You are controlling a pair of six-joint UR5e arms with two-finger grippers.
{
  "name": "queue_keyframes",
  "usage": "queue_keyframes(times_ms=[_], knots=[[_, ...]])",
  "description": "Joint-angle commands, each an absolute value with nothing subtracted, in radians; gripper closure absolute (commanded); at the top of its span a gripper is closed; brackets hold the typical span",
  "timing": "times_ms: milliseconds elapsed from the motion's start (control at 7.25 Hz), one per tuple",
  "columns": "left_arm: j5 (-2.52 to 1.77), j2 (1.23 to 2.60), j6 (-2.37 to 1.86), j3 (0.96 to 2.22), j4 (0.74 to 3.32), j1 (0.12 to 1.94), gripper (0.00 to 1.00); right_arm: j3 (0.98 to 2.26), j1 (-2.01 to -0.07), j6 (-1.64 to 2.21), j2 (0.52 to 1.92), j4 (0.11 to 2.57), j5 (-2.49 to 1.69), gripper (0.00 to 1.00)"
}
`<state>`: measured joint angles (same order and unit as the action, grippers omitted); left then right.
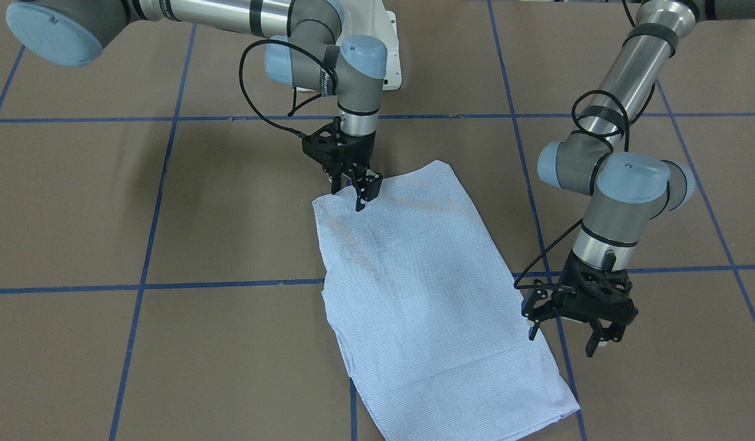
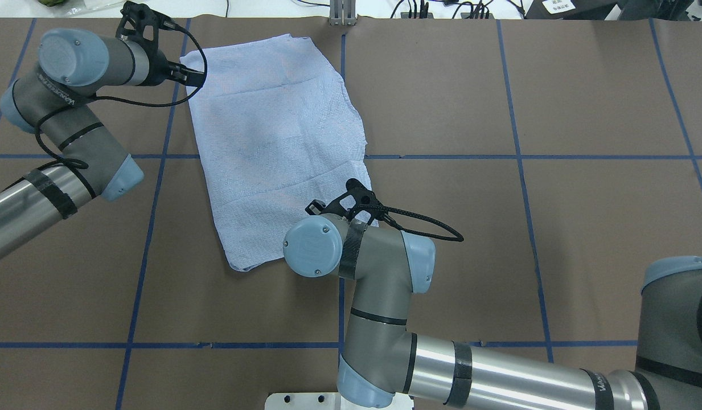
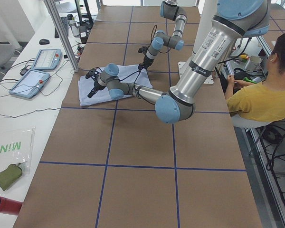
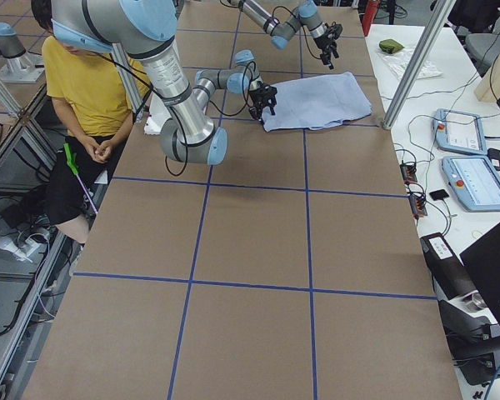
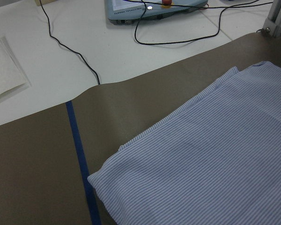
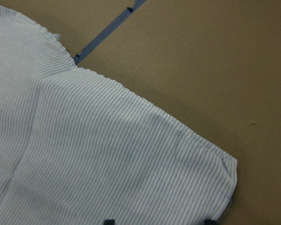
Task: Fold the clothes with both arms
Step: 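Lower the left gripper to the shirt's near edge beside the right gripper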
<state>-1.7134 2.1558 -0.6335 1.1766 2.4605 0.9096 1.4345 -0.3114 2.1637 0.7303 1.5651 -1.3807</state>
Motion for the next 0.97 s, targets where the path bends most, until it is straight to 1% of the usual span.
queue_keyframes(times_ms=[0,138,276,414,690,828], knots=[[-1.713,2.154,-0.634,1.177,2.461,0.91,0.0,1.433,-0.311,2.166,0.729,1.562,-1.362,0.6],[-1.713,2.152,-0.634,1.177,2.461,0.91,0.0,1.433,-0.311,2.166,0.729,1.56,-1.361,0.7],[-1.713,2.152,-0.634,1.177,2.461,0.91,0.0,1.433,-0.313,2.166,0.726,1.559,-1.361,0.92],[-1.713,2.152,-0.634,1.177,2.461,0.91,0.0,1.433,-0.313,2.169,0.724,1.557,-1.362,1.0],[-1.713,2.146,-0.634,1.196,2.461,0.91,0.0,1.433,-0.313,2.177,0.726,1.557,-1.361,1.0],[-1.724,2.131,-0.634,1.231,2.461,0.907,0.0,1.433,-0.314,2.177,0.726,1.555,-1.361,1.0]])
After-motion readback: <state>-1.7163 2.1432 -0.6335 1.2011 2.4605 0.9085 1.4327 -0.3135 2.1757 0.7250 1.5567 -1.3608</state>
